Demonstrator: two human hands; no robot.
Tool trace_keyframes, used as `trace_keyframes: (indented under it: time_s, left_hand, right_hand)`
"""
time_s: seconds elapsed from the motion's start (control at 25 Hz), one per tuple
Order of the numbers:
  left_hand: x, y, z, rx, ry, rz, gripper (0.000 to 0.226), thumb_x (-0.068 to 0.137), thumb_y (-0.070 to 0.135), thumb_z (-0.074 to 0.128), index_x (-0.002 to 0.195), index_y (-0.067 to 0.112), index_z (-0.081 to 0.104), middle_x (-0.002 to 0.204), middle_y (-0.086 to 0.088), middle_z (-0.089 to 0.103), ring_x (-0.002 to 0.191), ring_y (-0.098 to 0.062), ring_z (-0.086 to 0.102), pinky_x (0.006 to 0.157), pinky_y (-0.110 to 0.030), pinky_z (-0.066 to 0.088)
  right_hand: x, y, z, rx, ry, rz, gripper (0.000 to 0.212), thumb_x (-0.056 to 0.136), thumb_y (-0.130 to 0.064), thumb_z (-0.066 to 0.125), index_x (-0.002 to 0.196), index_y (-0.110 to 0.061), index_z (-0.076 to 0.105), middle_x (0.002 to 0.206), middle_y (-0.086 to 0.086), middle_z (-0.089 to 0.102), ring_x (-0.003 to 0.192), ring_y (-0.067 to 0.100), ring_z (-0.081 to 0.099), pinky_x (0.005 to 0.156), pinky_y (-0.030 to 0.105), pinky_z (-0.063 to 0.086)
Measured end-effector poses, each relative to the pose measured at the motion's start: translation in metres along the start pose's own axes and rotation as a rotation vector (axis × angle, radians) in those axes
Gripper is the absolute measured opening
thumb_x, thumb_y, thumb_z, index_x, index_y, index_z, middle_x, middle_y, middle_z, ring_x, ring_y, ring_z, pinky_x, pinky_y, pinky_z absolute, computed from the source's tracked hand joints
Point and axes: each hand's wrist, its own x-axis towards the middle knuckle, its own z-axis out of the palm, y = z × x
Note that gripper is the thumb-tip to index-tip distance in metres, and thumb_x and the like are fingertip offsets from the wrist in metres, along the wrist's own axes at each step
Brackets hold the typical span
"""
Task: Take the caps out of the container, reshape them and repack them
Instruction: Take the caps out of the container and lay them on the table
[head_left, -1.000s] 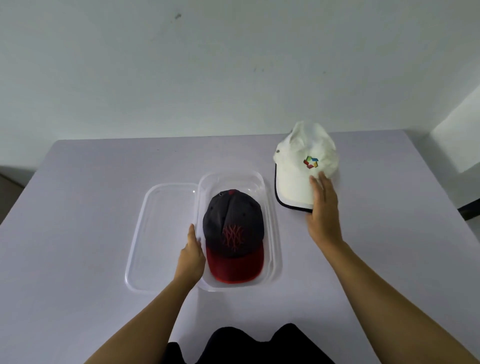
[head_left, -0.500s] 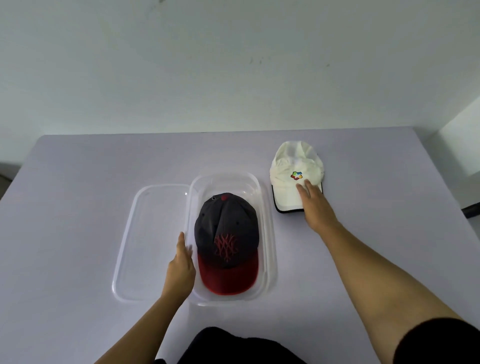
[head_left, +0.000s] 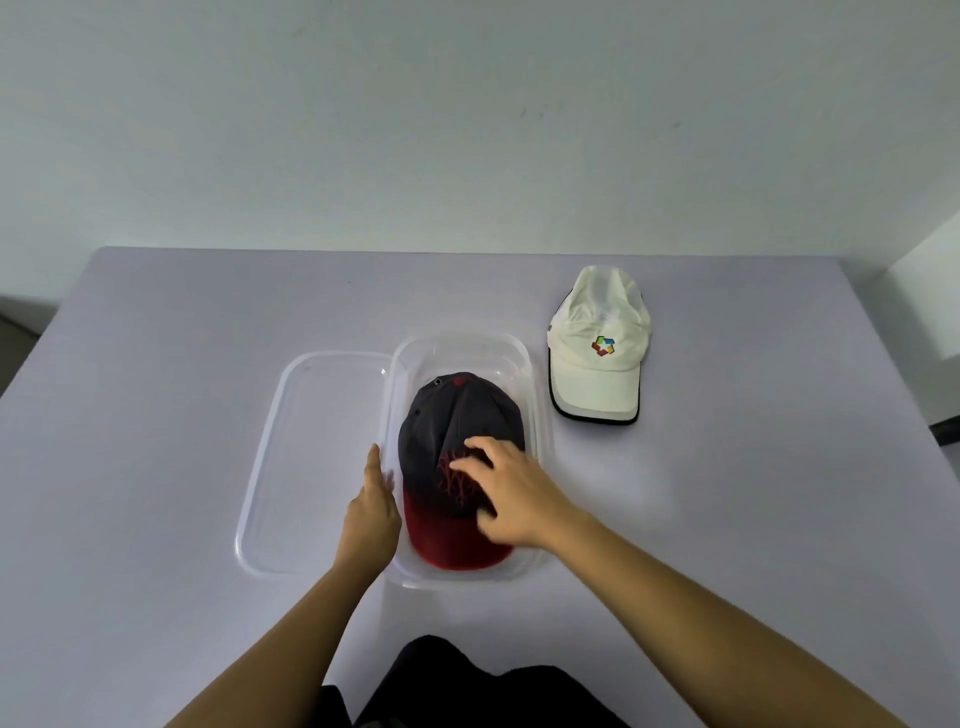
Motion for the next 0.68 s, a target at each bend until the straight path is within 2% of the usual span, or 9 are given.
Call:
trace_keyframes:
  time_s: [0.08,0.12,0.2,0.28,0.36,0.44,0.56,0.68]
  left_hand:
    - [0.0,0.0,-0.002,0.011,-0.008,0.004,0.053,0.102,0.024,0.028,0.151,0.026,0.008,0.125,-0.021,0.061,0.113,-0.039,0.058,0.093,-0.042,0.043]
    - [0.0,-0.001,-0.002,0.012,-0.011,0.008,0.053,0.102,0.025,0.028,0.151,0.027,0.008,0.126,-0.021,0.061,0.113,-0.039,0.058,0.094,-0.043,0.043]
    - [0.0,-0.001,-0.003,0.001,-0.018,0.012,0.053,0.102,0.026,0.028,0.151,0.027,0.007,0.128,-0.02,0.06,0.115,-0.039,0.057,0.095,-0.043,0.042]
    - [0.0,-0.002,-0.004,-0.009,-0.023,0.009,0.053,0.102,0.025,0.028,0.151,0.027,0.009,0.128,-0.021,0.059,0.115,-0.04,0.057,0.095,-0.043,0.042]
    - [0.0,-0.002,-0.004,-0.01,-0.027,0.009,0.052,0.102,0.023,0.028,0.151,0.026,0.009,0.128,-0.022,0.059,0.114,-0.04,0.057,0.093,-0.042,0.042]
    - [-0.002,-0.001,-0.004,-0.01,-0.028,0.016,0.053,0.102,0.023,0.028,0.151,0.026,0.009,0.13,-0.021,0.058,0.115,-0.039,0.057,0.095,-0.043,0.042]
    - [0.0,-0.004,-0.004,-0.016,-0.026,0.019,0.053,0.102,0.023,0.027,0.151,0.028,0.008,0.133,-0.019,0.056,0.118,-0.039,0.055,0.099,-0.045,0.04]
    - [0.001,-0.006,-0.002,0.01,-0.019,0.034,0.052,0.102,0.025,0.027,0.151,0.027,0.007,0.133,-0.019,0.056,0.117,-0.04,0.056,0.099,-0.047,0.042]
  right_hand:
    - [-0.003,-0.003,0.025,-0.15,-0.219,0.1,0.1,0.074,-0.026,0.073,0.149,-0.028,0.007,0.157,0.007,-0.018,0.144,0.03,-0.015,0.114,0.056,0.008]
    - [-0.003,-0.003,0.03,-0.218,-0.259,0.117,0.112,0.071,-0.03,0.077,0.148,-0.031,-0.004,0.154,0.007,-0.029,0.142,0.029,-0.025,0.113,0.057,0.004]
    - [0.001,-0.003,0.034,-0.313,-0.267,0.112,0.124,0.067,-0.034,0.082,0.147,-0.031,-0.014,0.151,0.011,-0.035,0.14,0.032,-0.027,0.113,0.057,0.005]
    - [0.005,-0.007,0.032,-0.332,-0.282,0.109,0.125,0.067,-0.026,0.082,0.147,-0.027,-0.015,0.15,0.016,-0.034,0.141,0.037,-0.022,0.114,0.054,0.013]
    - [0.008,-0.012,0.026,-0.309,-0.316,0.124,0.12,0.072,-0.01,0.078,0.148,-0.023,-0.013,0.15,0.017,-0.034,0.142,0.04,-0.018,0.112,0.05,0.024]
    - [0.007,-0.018,0.019,-0.245,-0.286,0.148,0.111,0.076,0.002,0.07,0.148,-0.023,-0.011,0.153,0.015,-0.03,0.143,0.039,-0.014,0.112,0.05,0.026]
    - [-0.001,-0.02,0.011,-0.069,-0.05,0.156,0.086,0.082,0.011,0.048,0.15,-0.019,0.007,0.159,0.01,-0.005,0.146,0.032,-0.003,0.116,0.054,0.016]
    - [-0.016,-0.018,0.006,0.091,0.246,0.099,0.075,0.08,0.02,0.036,0.146,-0.016,0.03,0.156,0.007,0.022,0.146,0.027,0.01,0.118,0.049,0.016]
